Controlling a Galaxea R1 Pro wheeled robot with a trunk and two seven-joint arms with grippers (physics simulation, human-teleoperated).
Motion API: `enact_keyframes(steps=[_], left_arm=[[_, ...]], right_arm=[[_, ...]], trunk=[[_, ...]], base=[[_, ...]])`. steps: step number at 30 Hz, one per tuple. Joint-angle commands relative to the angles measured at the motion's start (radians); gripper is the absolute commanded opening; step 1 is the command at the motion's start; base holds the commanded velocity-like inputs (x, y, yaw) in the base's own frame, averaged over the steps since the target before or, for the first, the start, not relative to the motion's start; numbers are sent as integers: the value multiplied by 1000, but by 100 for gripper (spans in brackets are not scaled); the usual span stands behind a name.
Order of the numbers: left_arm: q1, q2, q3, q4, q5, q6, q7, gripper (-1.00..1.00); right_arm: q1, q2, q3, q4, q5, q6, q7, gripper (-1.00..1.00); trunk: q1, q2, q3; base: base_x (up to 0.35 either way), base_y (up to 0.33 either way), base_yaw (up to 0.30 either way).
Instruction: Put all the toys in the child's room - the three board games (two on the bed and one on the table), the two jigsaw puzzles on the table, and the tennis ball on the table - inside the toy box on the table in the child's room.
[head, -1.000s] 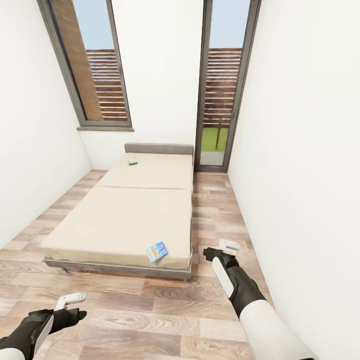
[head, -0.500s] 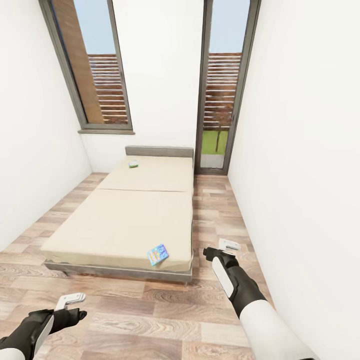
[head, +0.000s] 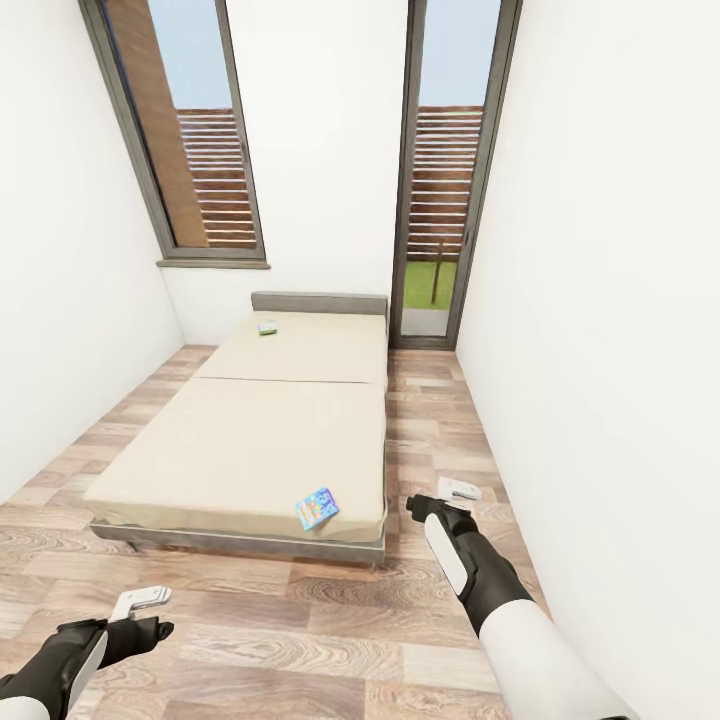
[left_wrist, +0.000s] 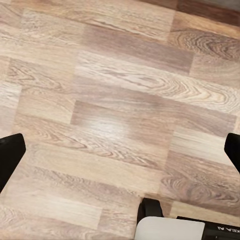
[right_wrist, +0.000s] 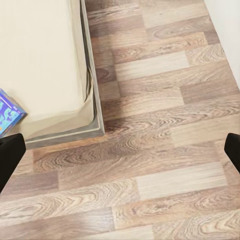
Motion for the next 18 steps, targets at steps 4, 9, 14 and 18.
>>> enact_keyframes(steps=[4,9,14,18], left_arm=[[-1,-1,8,-1,-10,5,-9,100],[-1,-1,8,-1,-7,5,-9,100],[-1,-1,8,-1,-6,5,-9,100],[-1,-1,8,-1,-6,5,-9,100]], right_arm=[[0,0,3,-1,-7,3,-8,100],[-1,0,4,-2,-6,3,-8,100],[0,0,4,-1,-7,3,-8,100],[-1,0,2,-1,-8,3,-8,100]], trunk=[[1,-2,-2],[1,-2,-2],[1,-2,-1],[1,-2,2]], base=[[0,19,0],[4,161,0],[74,252,-16],[140,270,-127]])
